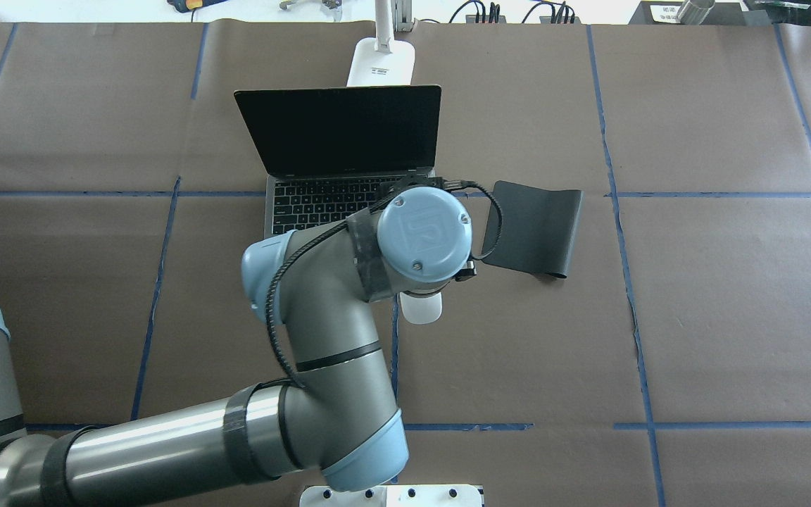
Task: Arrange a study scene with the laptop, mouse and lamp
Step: 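Carry the white mouse with the left gripper onto the mouse pad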
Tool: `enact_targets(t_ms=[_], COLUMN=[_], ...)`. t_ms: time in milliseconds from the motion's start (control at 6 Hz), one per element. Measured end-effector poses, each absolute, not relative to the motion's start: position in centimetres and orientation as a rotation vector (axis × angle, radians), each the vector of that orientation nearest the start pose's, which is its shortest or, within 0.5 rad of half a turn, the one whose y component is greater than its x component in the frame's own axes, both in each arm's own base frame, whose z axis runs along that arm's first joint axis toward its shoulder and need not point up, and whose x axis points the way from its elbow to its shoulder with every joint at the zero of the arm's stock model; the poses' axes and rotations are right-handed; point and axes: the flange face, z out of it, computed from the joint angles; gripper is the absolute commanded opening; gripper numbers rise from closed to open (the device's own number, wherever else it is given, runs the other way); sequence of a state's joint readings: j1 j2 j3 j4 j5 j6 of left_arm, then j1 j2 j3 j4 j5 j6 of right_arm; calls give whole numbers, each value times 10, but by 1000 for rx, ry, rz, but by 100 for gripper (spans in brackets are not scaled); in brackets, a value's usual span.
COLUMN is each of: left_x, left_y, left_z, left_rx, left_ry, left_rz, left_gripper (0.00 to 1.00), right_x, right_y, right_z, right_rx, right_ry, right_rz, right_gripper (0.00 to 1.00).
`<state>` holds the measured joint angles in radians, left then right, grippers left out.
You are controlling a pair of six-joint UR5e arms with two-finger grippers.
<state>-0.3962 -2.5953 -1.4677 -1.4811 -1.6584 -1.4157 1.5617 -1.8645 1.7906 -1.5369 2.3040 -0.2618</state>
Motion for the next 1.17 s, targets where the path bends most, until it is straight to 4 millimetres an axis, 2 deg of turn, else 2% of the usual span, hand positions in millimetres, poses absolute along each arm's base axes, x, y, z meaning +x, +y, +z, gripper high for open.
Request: enact_targets(t_ms=[333, 500, 667, 833, 1000, 1167], left_x=[722, 743, 757, 771, 781, 787], left_y=[-448, -468, -485, -497, -500, -496], left_z=[12, -12, -18, -11, -8, -11], left_rx=[142, 143, 158, 184, 195, 193], left_ry=[836, 830, 826, 838, 852, 862], left_rz=[-239, -262, -290, -321, -349, -366], left_gripper=[49, 49, 49, 60, 84, 100], right_x=[64, 64, 63, 63, 63, 64], right_y=[-366, -366, -365, -364, -363, -363], right_z=[676, 676, 677, 677, 677, 677], right_rx=[55, 54, 53, 52, 53, 53], right_ry=[-734, -734, -735, -737, -738, -738], right_rz=[-241, -241, -241, -240, -240, -239], right_gripper=[100, 100, 100, 100, 100, 100])
